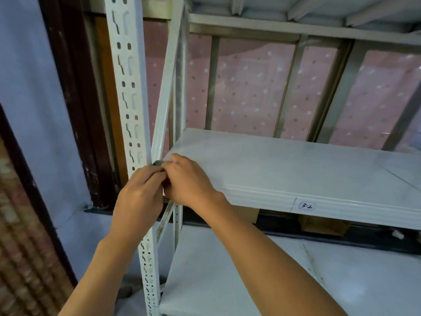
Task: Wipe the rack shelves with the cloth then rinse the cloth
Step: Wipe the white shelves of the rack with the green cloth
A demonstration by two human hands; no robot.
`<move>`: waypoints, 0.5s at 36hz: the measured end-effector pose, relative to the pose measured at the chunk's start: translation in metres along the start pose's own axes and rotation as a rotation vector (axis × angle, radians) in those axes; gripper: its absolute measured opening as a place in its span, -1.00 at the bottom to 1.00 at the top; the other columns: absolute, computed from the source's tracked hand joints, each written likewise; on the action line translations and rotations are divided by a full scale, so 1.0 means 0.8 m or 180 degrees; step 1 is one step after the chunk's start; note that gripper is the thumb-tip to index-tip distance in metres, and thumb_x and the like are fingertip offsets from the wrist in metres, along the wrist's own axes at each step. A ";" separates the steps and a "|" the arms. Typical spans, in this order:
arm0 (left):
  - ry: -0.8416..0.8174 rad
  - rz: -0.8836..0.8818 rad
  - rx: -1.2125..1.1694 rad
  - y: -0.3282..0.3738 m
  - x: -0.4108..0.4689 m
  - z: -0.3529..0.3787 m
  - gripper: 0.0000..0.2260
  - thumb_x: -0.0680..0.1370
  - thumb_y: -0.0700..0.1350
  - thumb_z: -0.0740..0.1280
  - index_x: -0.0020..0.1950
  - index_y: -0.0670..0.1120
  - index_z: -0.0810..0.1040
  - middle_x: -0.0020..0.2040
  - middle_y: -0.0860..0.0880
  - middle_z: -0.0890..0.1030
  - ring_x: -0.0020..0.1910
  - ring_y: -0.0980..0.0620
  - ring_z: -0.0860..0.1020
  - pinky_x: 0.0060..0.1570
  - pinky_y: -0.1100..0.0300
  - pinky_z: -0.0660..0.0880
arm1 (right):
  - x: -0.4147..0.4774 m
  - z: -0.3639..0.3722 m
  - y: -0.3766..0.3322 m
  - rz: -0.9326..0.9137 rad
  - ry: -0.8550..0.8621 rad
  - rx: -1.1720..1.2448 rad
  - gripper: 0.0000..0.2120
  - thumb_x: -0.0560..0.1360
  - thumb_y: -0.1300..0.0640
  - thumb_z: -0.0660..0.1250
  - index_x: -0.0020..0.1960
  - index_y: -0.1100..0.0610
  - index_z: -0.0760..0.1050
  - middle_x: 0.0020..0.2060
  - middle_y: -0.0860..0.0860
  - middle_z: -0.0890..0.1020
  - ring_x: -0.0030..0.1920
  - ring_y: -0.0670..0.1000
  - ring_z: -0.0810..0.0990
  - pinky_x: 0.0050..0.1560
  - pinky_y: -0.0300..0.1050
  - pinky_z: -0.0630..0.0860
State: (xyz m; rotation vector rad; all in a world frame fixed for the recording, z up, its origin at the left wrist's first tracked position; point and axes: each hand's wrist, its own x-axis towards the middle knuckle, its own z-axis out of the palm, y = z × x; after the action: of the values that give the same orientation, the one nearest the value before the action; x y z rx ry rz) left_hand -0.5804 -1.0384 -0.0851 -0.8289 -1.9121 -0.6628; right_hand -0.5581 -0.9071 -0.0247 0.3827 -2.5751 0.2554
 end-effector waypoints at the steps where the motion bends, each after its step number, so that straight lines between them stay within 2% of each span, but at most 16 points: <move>1: -0.0047 -0.0008 -0.0097 0.002 0.002 0.003 -0.78 0.54 -0.43 0.28 0.10 -0.29 0.66 0.06 -0.19 0.66 -0.02 -0.17 0.63 -0.01 0.01 0.63 | -0.003 -0.006 0.006 0.0025 -0.0013 0.0000 -0.74 0.48 0.17 0.35 0.16 0.10 0.58 -0.06 0.07 0.53 -0.06 0.11 0.55 -0.11 0.00 0.55; 3: -0.0188 -0.0003 -0.0255 0.008 0.007 0.008 -0.77 0.54 -0.43 0.34 0.15 -0.26 0.66 0.10 -0.16 0.65 0.02 -0.13 0.63 0.02 0.06 0.62 | -0.011 -0.016 0.020 0.0134 -0.0070 0.0029 -0.75 0.50 0.14 0.33 0.16 0.05 0.59 -0.07 0.05 0.52 -0.08 0.09 0.54 -0.09 -0.01 0.54; 7: -0.0427 0.0132 -0.0584 0.032 0.018 0.020 -0.73 0.53 -0.37 0.41 0.21 -0.18 0.66 0.16 -0.10 0.67 0.02 -0.10 0.67 -0.04 0.07 0.64 | -0.035 -0.035 0.050 0.0426 -0.0227 0.0003 -0.79 0.51 0.05 0.30 0.08 0.07 0.61 -0.06 0.03 0.52 -0.05 0.09 0.54 -0.04 -0.01 0.53; 10: -0.0613 0.0235 -0.0594 0.054 0.025 0.028 -0.70 0.51 -0.34 0.44 0.21 -0.14 0.67 0.04 -0.07 0.71 -0.10 -0.12 0.67 -0.22 0.10 0.60 | -0.059 -0.054 0.077 0.0710 -0.0256 -0.0043 -0.78 0.51 0.06 0.27 0.06 0.08 0.63 -0.07 0.03 0.53 -0.05 0.10 0.53 -0.05 0.00 0.50; 12: -0.0674 0.0059 -0.0472 0.063 0.029 0.034 -0.69 0.49 -0.28 0.47 0.23 -0.11 0.67 0.00 -0.06 0.71 -0.11 -0.14 0.67 -0.26 0.10 0.57 | -0.080 -0.072 0.104 0.0923 -0.0266 -0.0166 -0.77 0.54 0.06 0.25 0.08 0.09 0.63 -0.06 0.03 0.53 -0.04 0.09 0.52 -0.09 -0.07 0.43; 16: -0.0620 -0.0058 -0.0519 0.072 0.033 0.048 -0.86 0.51 -0.09 0.49 0.04 -0.06 0.74 -0.03 0.02 0.72 -0.06 -0.06 0.66 -0.21 0.10 0.61 | -0.147 -0.114 0.177 0.1291 -0.0124 -0.0549 -0.77 0.58 0.02 0.24 0.08 0.07 0.62 -0.08 0.00 0.52 -0.09 0.04 0.50 -0.14 -0.12 0.35; 18: -0.0657 -0.0117 -0.0608 0.080 0.036 0.058 -0.86 0.49 -0.02 0.49 -0.01 -0.04 0.76 -0.04 0.05 0.71 -0.05 -0.02 0.64 -0.19 0.13 0.59 | -0.187 -0.136 0.213 0.1485 0.0002 -0.0804 -0.78 0.58 0.03 0.25 0.05 0.10 0.62 -0.11 0.00 0.51 -0.14 0.02 0.46 -0.17 -0.13 0.32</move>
State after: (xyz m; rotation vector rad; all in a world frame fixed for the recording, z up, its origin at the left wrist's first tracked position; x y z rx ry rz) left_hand -0.5656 -0.9567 -0.0722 -1.0175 -2.0755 -0.8185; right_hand -0.4385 -0.6861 -0.0285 -0.3143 -2.6221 0.0878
